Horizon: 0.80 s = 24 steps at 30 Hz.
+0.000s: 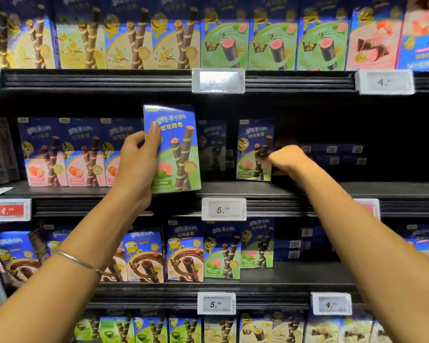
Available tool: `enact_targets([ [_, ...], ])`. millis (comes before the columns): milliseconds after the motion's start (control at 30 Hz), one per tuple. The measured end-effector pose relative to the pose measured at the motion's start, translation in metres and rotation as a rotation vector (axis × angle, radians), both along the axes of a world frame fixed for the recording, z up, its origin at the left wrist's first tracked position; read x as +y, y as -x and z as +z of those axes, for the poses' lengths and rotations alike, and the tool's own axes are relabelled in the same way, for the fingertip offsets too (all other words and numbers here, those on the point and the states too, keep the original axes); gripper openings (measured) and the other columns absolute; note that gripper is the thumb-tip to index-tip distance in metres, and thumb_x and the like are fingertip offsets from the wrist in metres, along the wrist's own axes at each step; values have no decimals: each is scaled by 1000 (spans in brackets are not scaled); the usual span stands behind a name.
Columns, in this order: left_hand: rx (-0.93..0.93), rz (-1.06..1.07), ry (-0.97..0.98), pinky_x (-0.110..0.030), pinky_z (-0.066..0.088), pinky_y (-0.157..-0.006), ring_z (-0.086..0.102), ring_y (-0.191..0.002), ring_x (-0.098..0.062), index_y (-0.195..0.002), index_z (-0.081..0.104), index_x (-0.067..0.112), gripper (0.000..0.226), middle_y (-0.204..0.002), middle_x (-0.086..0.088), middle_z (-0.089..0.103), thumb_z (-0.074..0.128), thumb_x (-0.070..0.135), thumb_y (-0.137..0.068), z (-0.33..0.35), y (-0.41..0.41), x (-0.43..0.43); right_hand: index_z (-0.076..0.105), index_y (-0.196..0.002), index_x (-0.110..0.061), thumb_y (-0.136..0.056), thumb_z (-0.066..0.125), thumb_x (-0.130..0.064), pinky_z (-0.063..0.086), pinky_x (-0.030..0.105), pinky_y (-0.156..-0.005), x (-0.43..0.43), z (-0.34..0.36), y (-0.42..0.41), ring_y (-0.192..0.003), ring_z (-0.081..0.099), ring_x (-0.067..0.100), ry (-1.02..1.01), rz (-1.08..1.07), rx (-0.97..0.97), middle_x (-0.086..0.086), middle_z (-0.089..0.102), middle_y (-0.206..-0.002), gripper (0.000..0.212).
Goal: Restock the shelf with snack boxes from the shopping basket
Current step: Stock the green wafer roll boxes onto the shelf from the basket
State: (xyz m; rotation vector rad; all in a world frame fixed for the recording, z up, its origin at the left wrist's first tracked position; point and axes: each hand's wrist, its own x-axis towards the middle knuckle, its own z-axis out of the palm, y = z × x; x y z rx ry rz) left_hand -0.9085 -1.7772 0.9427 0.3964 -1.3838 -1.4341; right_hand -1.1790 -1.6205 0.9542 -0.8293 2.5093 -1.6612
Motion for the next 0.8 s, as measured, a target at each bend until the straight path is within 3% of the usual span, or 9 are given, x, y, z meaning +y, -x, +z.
enact_targets([
  [100,2,-21,2,-28,61,-57,79,-79,-11,-125,58,16,41,-98,2,82,61,51,-103,-1,1,4,56,-136,-1,-98,60,-14,51,38,-102,-24,2,15,-123,59,35,-178,-45,98,20,59,-136,40],
  [200,-9,-27,33,-23,58,-53,78,-75,-8,-126,60,14,43,-89,7,82,60,50,-104,-1,2,8,58,-133,-7,-96,64,-28,53,40,-96,-45,10,26,-119,61,35,-300,-72,272,16,60,-136,43],
  [267,-20,-35,48,-24,59,-55,79,-78,-10,-126,61,13,44,-96,3,82,59,50,-104,-1,2,9,56,-138,-13,-95,64,-35,55,39,-92,-55,14,33,-120,61,33,-384,-60,326,9,55,-145,49],
  [333,-18,-42,48,-27,60,-58,79,-80,-12,-124,62,12,43,-103,-2,81,59,50,-104,1,2,8,49,-145,-14,-98,60,-36,49,34,-101,-65,17,41,-130,54,31,-469,-42,351,6,47,-153,54],
  [400,-6,-49,36,-28,60,-59,78,-79,-11,-115,62,16,36,-102,0,81,59,50,-104,3,0,6,49,-146,-13,-101,56,-31,40,25,-102,-72,17,48,-136,48,28,-466,-32,398,7,45,-155,49],
  [500,-12,-51,38,-27,59,-56,76,-76,-9,-111,59,18,34,-96,4,80,60,51,-103,4,-1,5,50,-146,-15,-102,54,-29,35,26,-107,-79,14,54,-140,43,24,-470,-10,418,6,43,-157,47],
  [700,-27,-58,22,-30,61,-58,80,-83,-14,-131,59,13,51,-103,1,82,60,55,-102,4,-2,2,48,-145,-11,-107,44,-29,32,36,-114,-84,10,55,-142,41,28,-482,-13,517,10,45,-155,43],
  [800,-26,-72,13,-29,61,-58,80,-81,-14,-131,59,14,51,-100,2,82,61,55,-101,4,-2,2,44,-148,-10,-108,43,-30,30,36,-115,-84,8,54,-144,38,27,-472,-12,512,10,42,-157,45],
])
